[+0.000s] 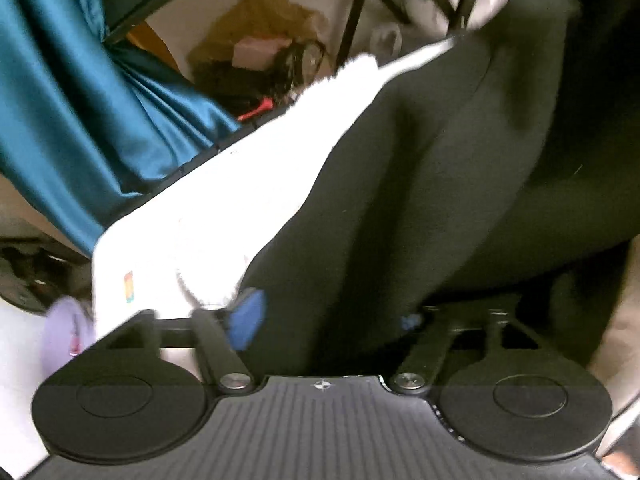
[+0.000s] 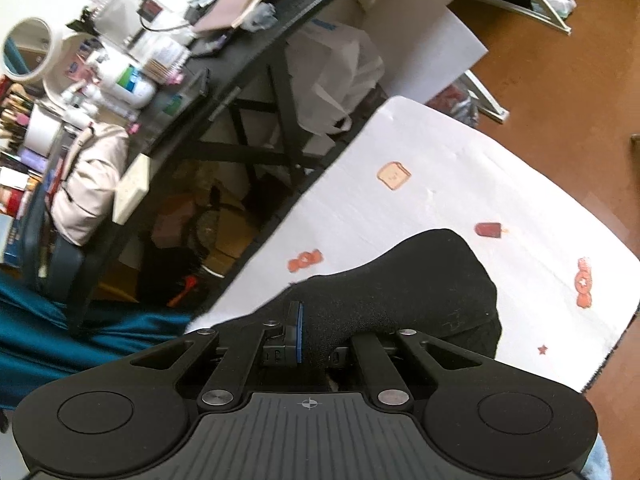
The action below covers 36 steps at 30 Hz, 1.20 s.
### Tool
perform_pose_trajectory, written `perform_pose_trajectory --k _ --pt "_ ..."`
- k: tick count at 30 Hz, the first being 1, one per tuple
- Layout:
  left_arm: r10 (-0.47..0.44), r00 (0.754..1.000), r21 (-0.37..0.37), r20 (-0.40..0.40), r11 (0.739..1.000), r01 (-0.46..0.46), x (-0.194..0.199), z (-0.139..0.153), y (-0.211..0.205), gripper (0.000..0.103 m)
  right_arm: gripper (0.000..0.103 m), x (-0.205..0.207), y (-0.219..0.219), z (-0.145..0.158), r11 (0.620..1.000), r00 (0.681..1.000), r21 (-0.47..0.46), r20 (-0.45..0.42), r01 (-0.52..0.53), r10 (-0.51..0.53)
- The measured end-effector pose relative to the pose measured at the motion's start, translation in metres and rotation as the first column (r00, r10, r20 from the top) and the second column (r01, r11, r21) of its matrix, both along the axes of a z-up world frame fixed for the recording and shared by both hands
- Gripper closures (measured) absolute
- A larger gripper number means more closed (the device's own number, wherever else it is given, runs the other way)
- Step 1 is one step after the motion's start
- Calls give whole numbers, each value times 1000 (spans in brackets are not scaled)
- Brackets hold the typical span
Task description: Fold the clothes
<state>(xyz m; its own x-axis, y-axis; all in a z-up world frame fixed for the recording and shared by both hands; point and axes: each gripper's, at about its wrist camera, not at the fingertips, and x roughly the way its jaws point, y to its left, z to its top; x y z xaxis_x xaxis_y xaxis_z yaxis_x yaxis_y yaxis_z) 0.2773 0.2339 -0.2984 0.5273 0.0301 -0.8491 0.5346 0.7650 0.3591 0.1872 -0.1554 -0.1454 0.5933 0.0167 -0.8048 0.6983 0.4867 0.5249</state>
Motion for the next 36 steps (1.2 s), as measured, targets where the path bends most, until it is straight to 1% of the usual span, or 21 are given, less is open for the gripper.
perform_pose_trajectory --k 2,5,6,7,8,10,11,13,15,16,17,18,19,20,22,24,25,27,29,32,36 --pt "6 1000 61 5 998 -7 3 -11 -6 17 100 -2 -2 -5 1000 1000 0 -10 5 -5" --pt "23 999 86 -30 996 -21 4 -26 -6 17 100 -2 -4 -12 1000 1000 3 -20 0 0" --pt "44 998 67 -40 997 -41 7 -24 -3 35 99 -1 -5 -15 1000 1000 1 -26 -1 1" --pt "66 997 44 -48 997 -64 9 -22 1 66 99 0 -6 -17 1000 999 1 -32 -2 2" --pt "96 994 14 -52 995 -95 11 -15 6 78 99 1 -8 -20 1000 999 1 -40 -1 1" --pt "157 986 -80 -51 984 -161 13 8 21 91 95 4 -10 -27 1000 999 4 -53 2 -2" --pt "201 978 -140 -57 968 -207 14 23 32 93 94 5 -11 -31 1000 998 3 -60 0 0" --pt "289 954 -259 -78 919 -299 14 52 53 94 89 7 -13 -40 1000 997 1 -74 -4 4" --pt "381 919 -401 -103 829 -389 11 90 76 95 83 10 -15 -52 1000 996 13 -89 -10 11" --pt "406 909 -468 -100 787 -403 7 110 84 95 81 11 -15 -58 1000 995 23 -94 -12 15" --pt "416 906 -518 -78 759 -393 1 132 89 95 80 13 -15 -65 999 995 35 -102 -16 19" --pt "417 907 -545 -51 750 -375 -4 150 91 95 80 15 -15 -73 999 993 47 -112 -19 24" --pt "410 912 -568 -8 749 -341 -11 171 90 95 87 17 -14 -80 998 992 64 -121 -17 25" --pt "396 917 -582 34 754 -304 -17 188 88 95 96 18 -12 -85 996 992 87 -120 -16 27" --pt "366 923 -606 116 763 -227 -27 222 83 95 100 23 -5 -85 993 994 113 -100 -27 39" --pt "362 914 -622 183 763 -178 -37 249 82 95 100 30 10 -64 992 993 67 -38 -109 112" --pt "378 902 -637 209 752 -168 -36 261 83 95 100 33 17 -50 988 989 53 -2 -147 148" --pt "436 867 -673 241 719 -174 -34 285 97 95 100 36 27 -17 976 974 42 92 -213 208" --pt "495 827 -708 268 683 -180 -34 308 112 95 100 39 34 24 963 942 19 215 -269 259" --pt "561 751 -724 348 670 -164 -46 344 134 95 100 43 45 96 935 853 -38 397 -354 339" --pt "631 651 -742 423 653 -150 -69 391 157 95 100 48 61 183 894 696 -121 586 -431 415"
